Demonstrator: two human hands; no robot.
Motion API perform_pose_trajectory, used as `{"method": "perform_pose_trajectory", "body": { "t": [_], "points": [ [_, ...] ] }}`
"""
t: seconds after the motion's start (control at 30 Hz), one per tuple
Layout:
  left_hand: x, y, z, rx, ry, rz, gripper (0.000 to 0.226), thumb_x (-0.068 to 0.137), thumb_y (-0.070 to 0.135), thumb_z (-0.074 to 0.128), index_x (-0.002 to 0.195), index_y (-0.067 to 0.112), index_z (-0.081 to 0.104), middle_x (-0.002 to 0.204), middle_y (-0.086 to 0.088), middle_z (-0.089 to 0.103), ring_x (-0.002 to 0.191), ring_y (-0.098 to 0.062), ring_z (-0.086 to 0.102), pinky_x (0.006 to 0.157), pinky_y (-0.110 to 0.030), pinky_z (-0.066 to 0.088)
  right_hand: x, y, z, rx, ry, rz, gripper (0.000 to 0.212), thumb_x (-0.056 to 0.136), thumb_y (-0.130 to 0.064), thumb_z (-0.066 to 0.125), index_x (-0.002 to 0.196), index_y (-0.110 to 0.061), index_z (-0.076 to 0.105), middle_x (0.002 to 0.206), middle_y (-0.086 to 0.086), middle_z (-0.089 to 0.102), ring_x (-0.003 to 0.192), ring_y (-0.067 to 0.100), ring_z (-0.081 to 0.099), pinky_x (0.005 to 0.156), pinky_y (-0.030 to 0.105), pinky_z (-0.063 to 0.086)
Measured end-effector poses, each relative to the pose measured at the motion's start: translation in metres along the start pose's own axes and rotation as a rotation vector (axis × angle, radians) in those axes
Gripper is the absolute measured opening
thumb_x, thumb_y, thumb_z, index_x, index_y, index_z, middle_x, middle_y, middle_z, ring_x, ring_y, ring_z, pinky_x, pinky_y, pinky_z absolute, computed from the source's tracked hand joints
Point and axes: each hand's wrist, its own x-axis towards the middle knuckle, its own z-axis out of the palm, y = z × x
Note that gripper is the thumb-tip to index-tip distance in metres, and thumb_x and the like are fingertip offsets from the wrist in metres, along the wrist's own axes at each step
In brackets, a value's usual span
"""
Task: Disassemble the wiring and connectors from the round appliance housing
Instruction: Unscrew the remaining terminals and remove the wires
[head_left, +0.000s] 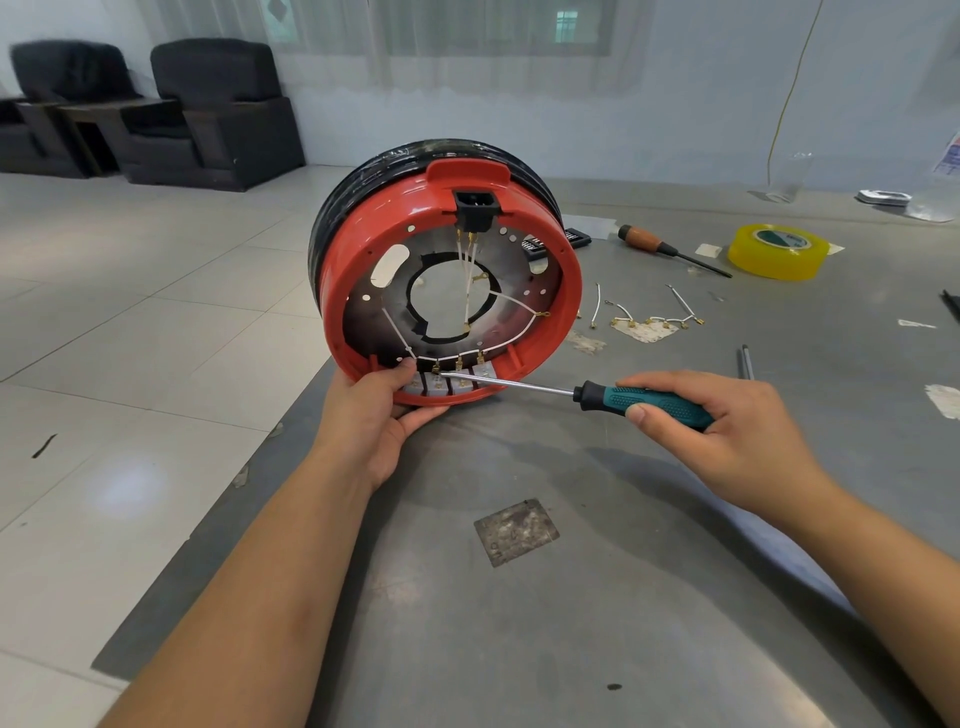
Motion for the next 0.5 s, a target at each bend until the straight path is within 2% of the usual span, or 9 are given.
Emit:
{"method": "perform_pose_trajectory", "body": {
  "t": [0.23, 0.37, 0.5],
  "points": [
    [-0.0008, 0.0011, 0.0004, 0.008, 0.000, -0.001, 0.039, 0.100, -0.002, 0.063, 0.132, 0.021, 0.058, 0.116, -0.013, 0.078, 0.093, -0.032, 0.080, 0.068, -0.045, 0.066, -0.0006, -0.0016, 0.0012, 0.002, 0.006, 0.003, 0.037, 0.090, -0.051, 0.061, 0.121, -0.033, 0.073, 0.105, -0.021, 0.071, 0.102, -0.005, 0.063, 0.081, 0.006, 0.049],
    [-0.0015, 0.0012, 0.0006, 0.024, 0.009, 0.000, 0.037, 0.101, 0.000, 0.063, 0.130, 0.022, 0.059, 0.113, -0.013, 0.080, 0.092, -0.032, 0.080, 0.068, -0.044, 0.066, -0.0015, -0.0052, 0.0018, -0.044, 0.004, -0.002, 0.040, 0.091, -0.052, 0.058, 0.123, -0.033, 0.071, 0.104, -0.021, 0.070, 0.098, -0.005, 0.063, 0.077, 0.008, 0.048],
    [-0.0009, 0.0014, 0.0010, 0.037, 0.025, 0.004, 0.040, 0.101, 0.001, 0.064, 0.134, 0.022, 0.057, 0.115, -0.012, 0.079, 0.092, -0.032, 0.081, 0.069, -0.044, 0.066, -0.0011, -0.0077, 0.0023, -0.097, -0.005, -0.028, 0.041, 0.093, -0.052, 0.057, 0.125, -0.031, 0.071, 0.102, -0.017, 0.071, 0.091, 0.000, 0.063, 0.075, 0.015, 0.048]
  ]
}}
